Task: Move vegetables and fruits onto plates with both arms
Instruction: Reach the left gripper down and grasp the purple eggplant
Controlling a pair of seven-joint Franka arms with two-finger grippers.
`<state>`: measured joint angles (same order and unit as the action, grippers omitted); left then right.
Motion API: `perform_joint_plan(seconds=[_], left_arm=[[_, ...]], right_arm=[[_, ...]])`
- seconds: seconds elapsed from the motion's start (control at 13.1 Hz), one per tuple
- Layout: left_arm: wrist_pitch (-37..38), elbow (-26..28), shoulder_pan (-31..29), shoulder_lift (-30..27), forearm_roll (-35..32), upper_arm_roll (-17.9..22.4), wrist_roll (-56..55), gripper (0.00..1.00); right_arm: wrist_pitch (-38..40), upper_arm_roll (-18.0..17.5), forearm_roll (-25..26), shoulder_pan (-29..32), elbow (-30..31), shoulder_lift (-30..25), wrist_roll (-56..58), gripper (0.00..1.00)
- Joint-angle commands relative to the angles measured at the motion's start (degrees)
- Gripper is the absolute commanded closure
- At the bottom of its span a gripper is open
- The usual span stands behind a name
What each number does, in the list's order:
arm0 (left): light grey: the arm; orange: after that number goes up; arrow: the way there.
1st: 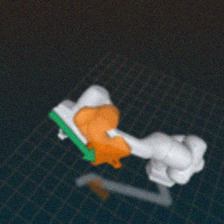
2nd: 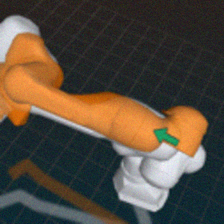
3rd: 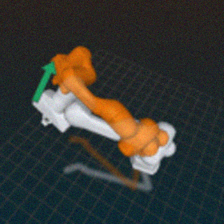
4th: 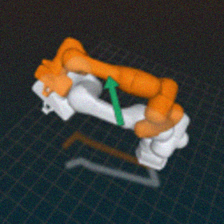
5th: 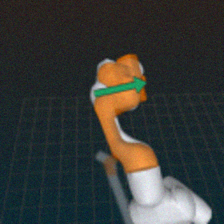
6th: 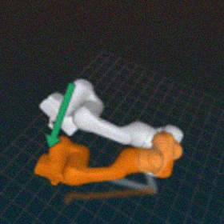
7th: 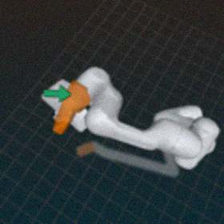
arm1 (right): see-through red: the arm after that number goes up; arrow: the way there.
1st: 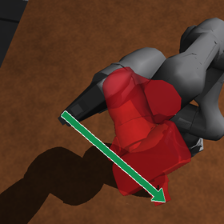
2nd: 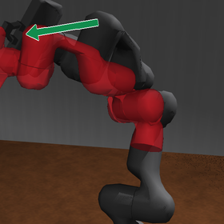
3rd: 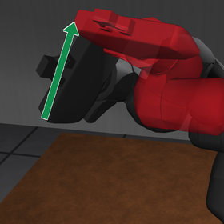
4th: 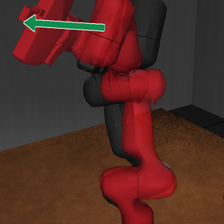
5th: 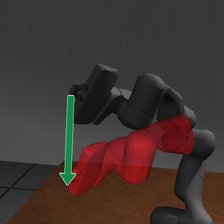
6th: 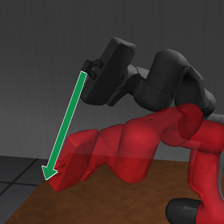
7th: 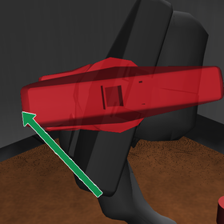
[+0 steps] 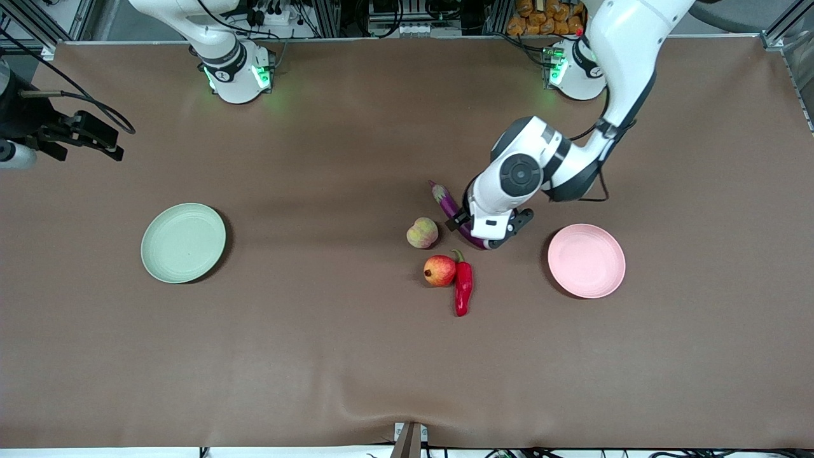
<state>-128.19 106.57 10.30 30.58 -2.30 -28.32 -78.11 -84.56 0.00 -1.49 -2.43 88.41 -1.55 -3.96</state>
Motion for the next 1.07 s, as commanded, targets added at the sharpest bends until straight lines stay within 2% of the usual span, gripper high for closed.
perform_joint_plan(seconds=[0.0,0.31,0.53,0.61,0.69,0.84,0.99], left_arm=[[-3.4,1.7,0.9,2.1,-4.9,0.1,-5.5,0.0],[-10.6,6.8,1.0,2.6,-5.2,0.1,-5.6,0.01],[-13.6,6.8,1.0,4.7,-5.3,0.3,-6.5,0.17],[-13.8,6.7,1.1,4.9,-5.3,0.4,-6.5,0.54],[-13.9,6.4,1.1,5.2,-5.3,0.5,-6.5,1.0],[-13.5,6.2,0.8,4.8,-7.0,0.5,-5.7,1.0],[-10.1,6.1,-0.2,2.4,-11.9,0.5,-5.4,1.0]], right_arm=[[0.2,-0.1,-1.0,0.5,-0.2,0.2,0.4,0.0],[0.2,0.0,-1.1,0.5,-0.2,0.2,0.4,0.0],[0.2,0.0,-1.5,0.5,-0.2,0.2,0.4,0.0],[0.2,0.0,-1.5,0.5,-0.2,0.2,0.4,0.0],[0.2,0.0,-1.5,0.6,-0.2,0.2,0.5,0.0],[0.2,0.0,-1.7,0.5,-0.2,0.3,0.5,0.0],[0.2,0.0,-1.7,0.6,-0.2,0.4,0.5,0.0]])
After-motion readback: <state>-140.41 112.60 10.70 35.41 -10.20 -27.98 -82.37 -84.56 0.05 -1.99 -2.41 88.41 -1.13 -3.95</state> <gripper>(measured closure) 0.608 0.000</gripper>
